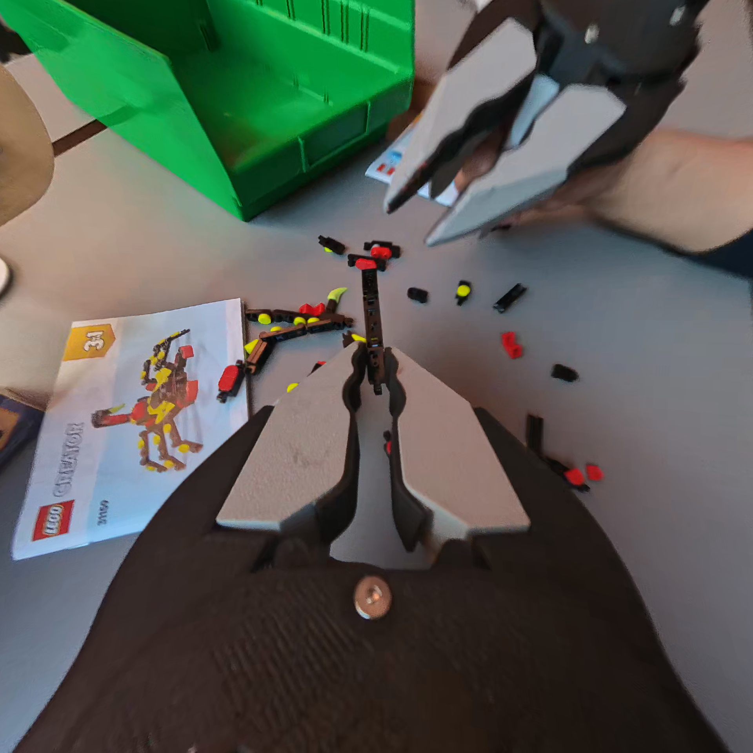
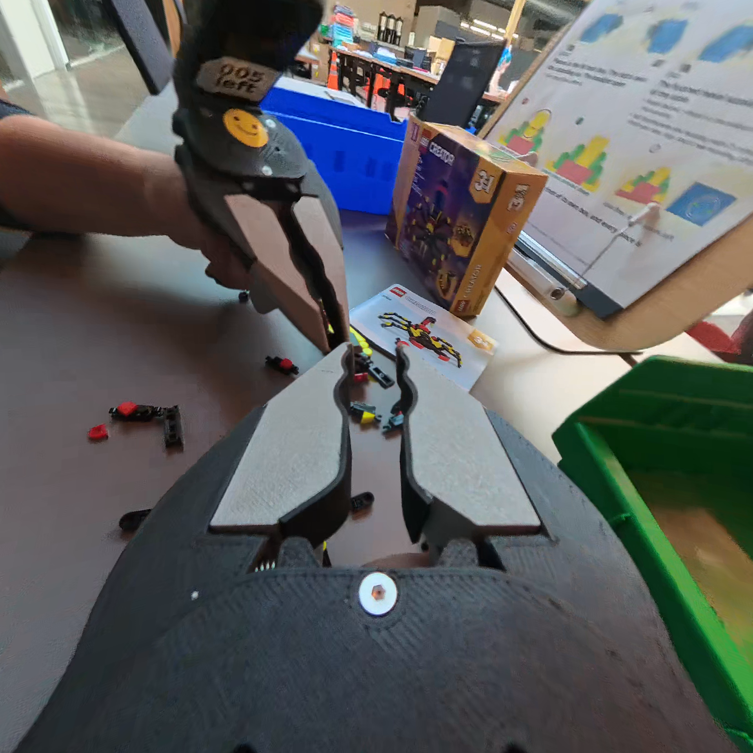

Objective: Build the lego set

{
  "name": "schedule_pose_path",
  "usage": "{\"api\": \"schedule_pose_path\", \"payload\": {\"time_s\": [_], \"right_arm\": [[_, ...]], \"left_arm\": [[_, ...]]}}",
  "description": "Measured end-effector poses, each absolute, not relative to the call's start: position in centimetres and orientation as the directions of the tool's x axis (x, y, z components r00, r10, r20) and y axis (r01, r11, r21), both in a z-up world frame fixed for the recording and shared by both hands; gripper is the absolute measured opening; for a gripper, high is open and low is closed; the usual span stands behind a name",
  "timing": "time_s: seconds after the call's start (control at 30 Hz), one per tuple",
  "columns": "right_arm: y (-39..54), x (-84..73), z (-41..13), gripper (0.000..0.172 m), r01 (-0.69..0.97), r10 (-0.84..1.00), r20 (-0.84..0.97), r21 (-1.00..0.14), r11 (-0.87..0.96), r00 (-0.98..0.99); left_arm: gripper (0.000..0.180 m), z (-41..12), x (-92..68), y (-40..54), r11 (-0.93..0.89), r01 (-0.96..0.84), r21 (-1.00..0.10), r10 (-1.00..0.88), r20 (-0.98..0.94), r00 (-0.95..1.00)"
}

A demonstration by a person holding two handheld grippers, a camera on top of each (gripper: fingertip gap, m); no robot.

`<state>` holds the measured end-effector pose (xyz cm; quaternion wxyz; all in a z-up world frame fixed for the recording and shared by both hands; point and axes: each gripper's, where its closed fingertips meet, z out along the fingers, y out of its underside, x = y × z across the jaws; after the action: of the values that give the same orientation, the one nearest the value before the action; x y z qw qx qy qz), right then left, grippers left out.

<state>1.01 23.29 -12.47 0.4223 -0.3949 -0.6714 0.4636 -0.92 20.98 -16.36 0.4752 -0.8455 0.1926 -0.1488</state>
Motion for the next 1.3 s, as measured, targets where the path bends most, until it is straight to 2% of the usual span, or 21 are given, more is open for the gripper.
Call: {"api": "schedule_pose_path", "payload": {"time_s": [0.03,0.17,0.27,0.4,0.43,0.53,0.6,0.67,0.77,0.83,0.87,0.93,0.97,1.03,1.17,1.23,1.3], "right_arm": [[22.9,0.8,-12.8,0.017,0.146,0.915,0.233,-0.945,0.293,-0.330],[21.8,-0.3,-15.1,0.028,0.224,0.884,0.342,-0.879,0.421,-0.319],[21.9,-0.8,-14.3,0.012,0.178,0.868,0.429,-0.861,0.477,-0.250],[21.5,-0.8,-14.0,0.012,0.165,0.851,0.459,-0.846,0.506,-0.257],[21.7,-1.0,-14.1,0.011,0.182,0.855,0.458,-0.844,0.504,-0.244],[21.8,-1.2,-14.5,0.005,0.216,0.877,0.415,-0.858,0.465,-0.242],[21.8,-1.3,-14.5,0.004,0.228,0.889,0.389,-0.868,0.442,-0.242],[21.6,-1.3,-14.4,0.004,0.225,0.896,0.368,-0.878,0.423,-0.247],[21.5,-1.2,-14.0,0.004,0.210,0.907,0.338,-0.896,0.392,-0.251],[21.3,-1.1,-13.7,0.003,0.199,0.921,0.285,-0.918,0.342,-0.268],[21.1,-1.0,-13.6,0.002,0.193,0.923,0.254,-0.929,0.316,-0.289],[20.8,-0.9,-13.3,0.002,0.176,0.928,0.208,-0.946,0.271,-0.310],[20.9,-0.9,-13.3,0.002,0.177,0.930,0.194,-0.950,0.257,-0.312],[20.7,-0.8,-13.2,0.002,0.173,0.929,0.178,-0.955,0.243,-0.325],[19.5,-0.5,-13.4,0.003,0.166,0.906,0.154,-0.958,0.235,-0.395],[19.1,-0.5,-13.4,0.000,0.156,0.901,0.148,-0.961,0.228,-0.407],[19.2,-0.4,-13.3,0.000,0.153,0.902,0.140,-0.964,0.218,-0.408]], "left_arm": [[0.006,-16.1,-1.0,20.6,-0.472,-0.138,-0.871,-0.481,0.123,0.868],[0.006,-14.4,-0.6,19.7,-0.487,0.023,-0.873,-0.539,0.321,0.778],[0.006,-13.9,-0.3,19.1,-0.487,0.026,-0.873,-0.558,0.333,0.760],[0.007,-14.4,-0.6,18.9,-0.477,0.011,-0.879,-0.546,0.306,0.780],[0.008,-14.6,-0.9,19.1,-0.471,0.008,-0.882,-0.532,0.290,0.796],[0.030,-15.6,-2.1,19.9,-0.437,-0.102,-0.893,-0.488,0.140,0.862],[0.038,-15.9,-1.8,20.0,-0.405,-0.193,-0.894,-0.486,0.032,0.873],[0.037,-15.9,-2.1,20.3,-0.357,-0.291,-0.887,-0.453,-0.108,0.885],[0.020,-15.5,-2.8,20.6,-0.286,-0.413,-0.865,-0.413,-0.278,0.867],[0.015,-15.1,-2.8,20.6,-0.261,-0.413,-0.873,-0.407,-0.288,0.867],[0.020,-14.9,-2.8,20.6,-0.257,-0.394,-0.882,-0.405,-0.272,0.873],[0.042,-14.7,-3.3,20.9,-0.276,-0.356,-0.893,-0.374,-0.242,0.895],[0.045,-14.7,-3.4,20.9,-0.281,-0.349,-0.894,-0.375,-0.233,0.897],[0.034,-14.3,-2.8,20.6,-0.248,-0.327,-0.912,-0.410,-0.207,0.888],[0.031,-13.4,-1.4,20.2,-0.210,-0.271,-0.939,-0.467,-0.147,0.872],[0.014,-13.9,-1.0,19.9,-0.227,-0.276,-0.934,-0.496,-0.133,0.858],[0.009,-14.1,-0.6,19.8,-0.234,-0.269,-0.934,-0.517,-0.114,0.848]]}}
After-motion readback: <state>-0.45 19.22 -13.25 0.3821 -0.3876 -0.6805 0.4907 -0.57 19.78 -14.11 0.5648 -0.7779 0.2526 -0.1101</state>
